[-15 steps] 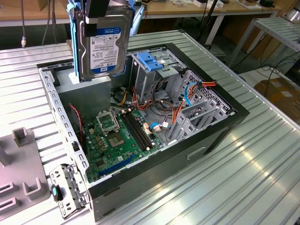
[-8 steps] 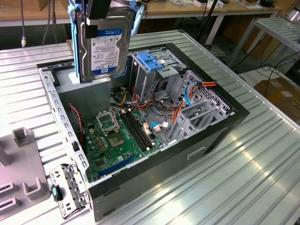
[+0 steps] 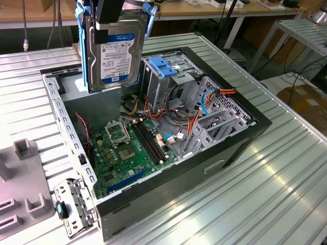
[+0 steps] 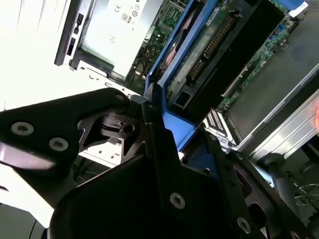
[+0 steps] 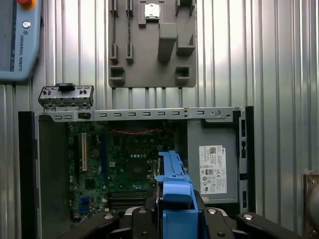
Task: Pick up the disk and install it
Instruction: 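Insert the disk into the insertion slot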
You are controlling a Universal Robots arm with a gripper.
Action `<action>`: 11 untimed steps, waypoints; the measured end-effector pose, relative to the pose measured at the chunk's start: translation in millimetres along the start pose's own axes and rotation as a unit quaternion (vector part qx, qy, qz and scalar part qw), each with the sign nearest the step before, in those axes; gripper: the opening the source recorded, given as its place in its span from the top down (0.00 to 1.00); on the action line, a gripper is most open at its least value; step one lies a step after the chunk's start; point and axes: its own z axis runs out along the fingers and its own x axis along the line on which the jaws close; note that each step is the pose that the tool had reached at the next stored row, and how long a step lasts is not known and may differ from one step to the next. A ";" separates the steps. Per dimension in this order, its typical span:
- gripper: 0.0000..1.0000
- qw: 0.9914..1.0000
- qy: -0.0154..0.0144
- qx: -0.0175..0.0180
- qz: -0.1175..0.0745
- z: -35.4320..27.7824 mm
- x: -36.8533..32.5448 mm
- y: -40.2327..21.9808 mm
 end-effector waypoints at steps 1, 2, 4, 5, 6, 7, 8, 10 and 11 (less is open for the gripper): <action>0.63 1.000 0.000 0.000 0.000 0.1 0.5 0.0; 0.63 1.000 0.000 0.000 0.000 0.0 1.4 -0.1; 0.63 1.000 0.000 0.000 0.000 0.3 3.8 -0.1; 0.63 1.000 0.000 0.000 0.000 0.3 4.9 -0.1; 0.63 1.000 0.000 0.000 0.000 0.4 5.9 -0.1; 0.63 1.000 0.000 0.000 0.000 0.4 6.9 -0.2; 0.63 1.000 0.000 0.000 0.000 0.4 8.5 -0.3; 0.63 1.000 0.000 0.000 0.000 0.4 10.3 -0.5; 0.63 1.000 0.000 0.000 0.000 0.4 11.3 -0.7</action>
